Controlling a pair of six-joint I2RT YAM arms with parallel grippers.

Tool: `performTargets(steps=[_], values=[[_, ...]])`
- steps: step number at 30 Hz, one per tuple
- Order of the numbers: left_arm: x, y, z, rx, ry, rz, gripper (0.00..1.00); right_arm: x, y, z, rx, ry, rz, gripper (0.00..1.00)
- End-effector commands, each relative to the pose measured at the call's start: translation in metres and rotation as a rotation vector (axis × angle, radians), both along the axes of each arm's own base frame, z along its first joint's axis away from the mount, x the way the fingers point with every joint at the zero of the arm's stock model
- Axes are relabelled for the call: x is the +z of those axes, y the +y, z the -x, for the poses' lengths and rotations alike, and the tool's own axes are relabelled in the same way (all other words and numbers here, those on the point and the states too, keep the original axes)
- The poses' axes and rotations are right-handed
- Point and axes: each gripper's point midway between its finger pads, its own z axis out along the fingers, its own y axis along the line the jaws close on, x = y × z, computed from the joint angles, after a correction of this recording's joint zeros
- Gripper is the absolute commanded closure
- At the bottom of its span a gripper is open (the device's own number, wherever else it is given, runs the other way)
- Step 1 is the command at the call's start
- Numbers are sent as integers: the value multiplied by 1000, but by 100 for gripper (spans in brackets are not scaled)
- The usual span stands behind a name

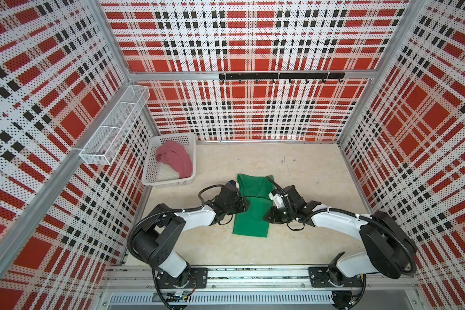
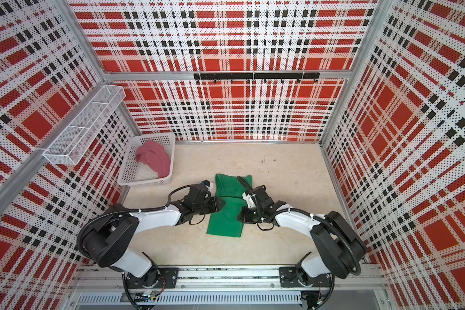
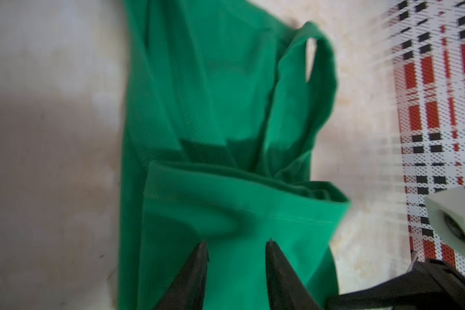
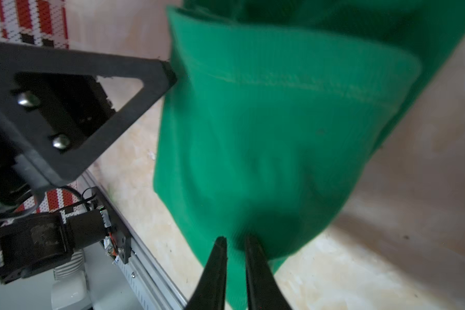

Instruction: Fold and stack the tank tops

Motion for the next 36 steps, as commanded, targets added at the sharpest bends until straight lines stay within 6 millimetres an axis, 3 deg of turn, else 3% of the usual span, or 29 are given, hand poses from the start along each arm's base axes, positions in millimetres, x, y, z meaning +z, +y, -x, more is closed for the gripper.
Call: performTargets(steps=[1,5,7,12,16,20,26,36], values=[[-5,0,-5,60,-15,14,60,-21,-13,-7,-94,13,54,83],[-19,6,0,75,6,-16,60,-48,-46,-3,-132,35,187,83],[-19,1,1,66,5,-15,60,-50,-54,-3,-130,31,226,82],[15,-12,-5,40,-57,3,57,-19,-70,-15,-137,-46,296,76],[47,-3,-9,38,-109,-27,49,6,-78,-14,-139,-72,290,66],[58,17,7,29,-94,-70,41,19,-64,4,-140,-37,174,59],[21,43,63,35,58,-29,39,19,-25,38,-170,52,-68,50],[-9,52,111,28,193,30,37,0,1,61,-182,110,-132,49]])
